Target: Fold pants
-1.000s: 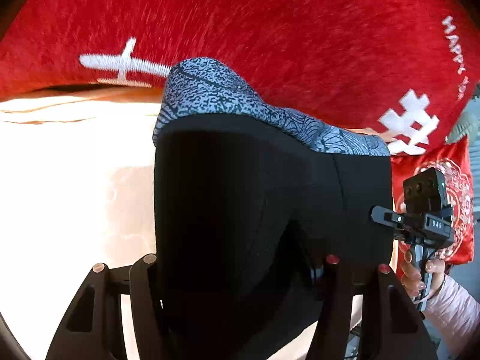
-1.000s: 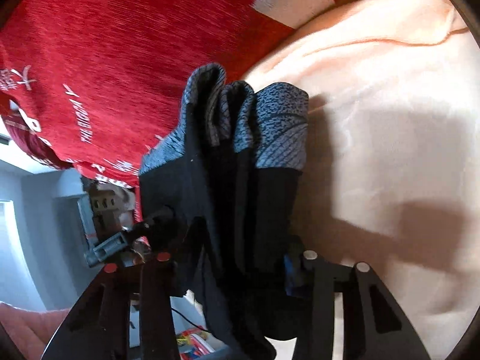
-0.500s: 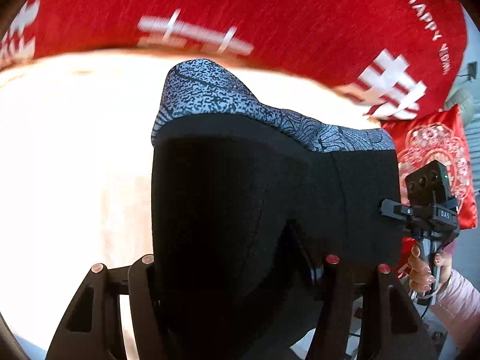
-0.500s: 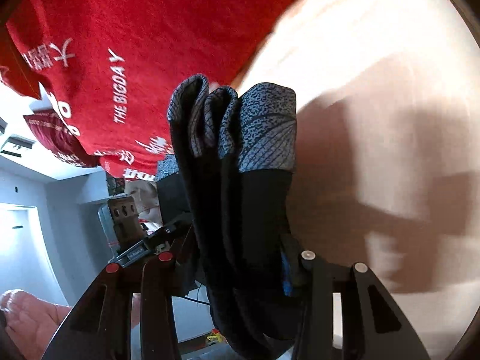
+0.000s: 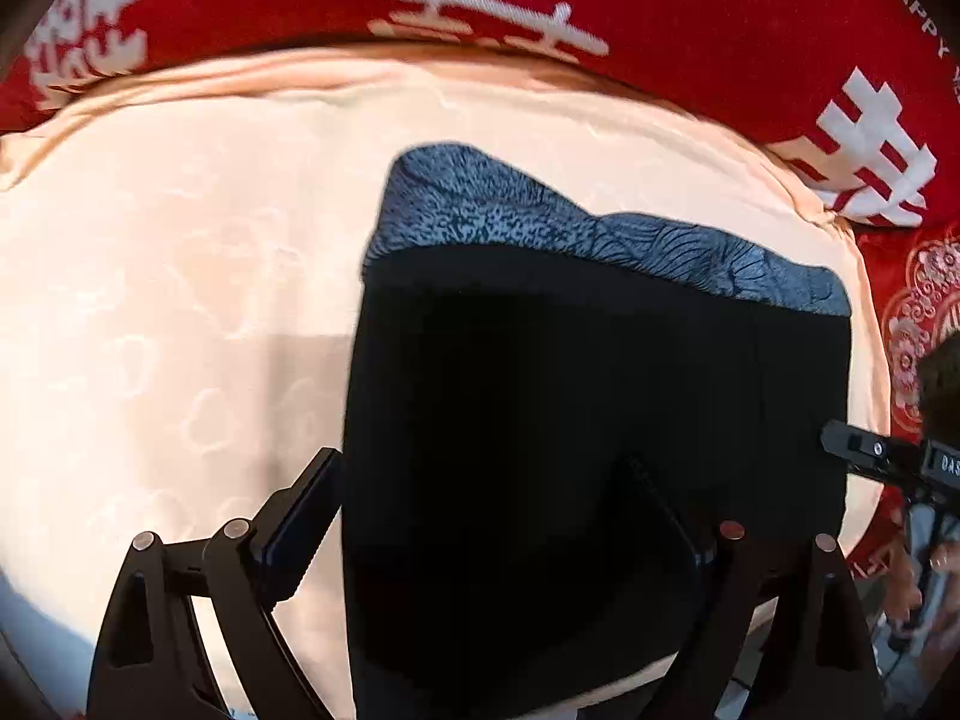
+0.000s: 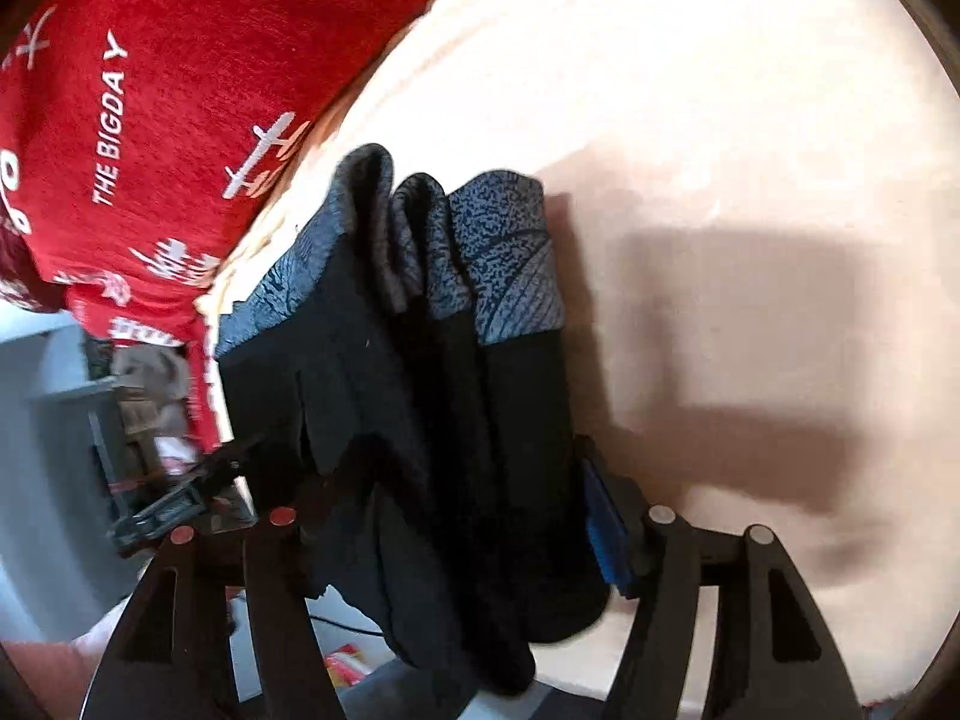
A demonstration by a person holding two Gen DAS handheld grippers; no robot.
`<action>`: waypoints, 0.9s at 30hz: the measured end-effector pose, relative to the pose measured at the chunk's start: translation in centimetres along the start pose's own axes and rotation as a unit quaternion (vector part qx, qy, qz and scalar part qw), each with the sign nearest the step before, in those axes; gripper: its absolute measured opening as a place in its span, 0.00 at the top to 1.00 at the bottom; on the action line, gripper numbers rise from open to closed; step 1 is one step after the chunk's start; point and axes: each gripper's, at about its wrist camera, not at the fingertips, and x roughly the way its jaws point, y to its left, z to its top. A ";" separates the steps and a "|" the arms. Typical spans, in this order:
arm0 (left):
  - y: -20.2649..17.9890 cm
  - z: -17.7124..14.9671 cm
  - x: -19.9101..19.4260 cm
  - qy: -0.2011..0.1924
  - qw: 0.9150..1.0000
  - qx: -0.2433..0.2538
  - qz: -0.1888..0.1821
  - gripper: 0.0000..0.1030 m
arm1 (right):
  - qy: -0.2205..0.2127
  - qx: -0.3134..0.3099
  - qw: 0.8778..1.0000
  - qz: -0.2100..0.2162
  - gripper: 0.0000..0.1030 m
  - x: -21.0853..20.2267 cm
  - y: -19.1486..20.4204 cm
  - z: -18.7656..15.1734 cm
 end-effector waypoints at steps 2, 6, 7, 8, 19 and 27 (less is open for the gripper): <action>-0.6 -0.4 -1.2 -0.008 1.000 -0.010 0.012 0.09 | -0.008 0.002 1.000 -0.021 0.27 -0.9 0.7 -0.6; -1.7 -1.9 -3.6 -0.020 0.998 -0.025 0.053 0.09 | -0.018 -0.001 0.999 -0.049 0.20 -3.7 0.1 -2.2; -1.9 -2.3 -4.0 -0.018 0.998 -0.032 0.059 0.04 | -0.018 -0.005 0.998 -0.064 0.20 -4.2 0.2 -2.7; -2.2 -2.8 -4.5 -0.016 0.997 -0.042 0.064 0.00 | -0.020 -0.008 0.997 -0.076 0.20 -4.6 0.3 -3.0; -7.3 -6.9 -7.7 -0.017 0.994 0.019 0.108 0.00 | -0.043 -0.088 0.976 -0.197 0.00 -6.5 5.4 -7.8; -6.6 -9.0 -11.4 -0.021 0.989 0.054 0.135 0.00 | -0.051 -0.062 0.971 -0.226 0.00 -6.3 9.5 -11.3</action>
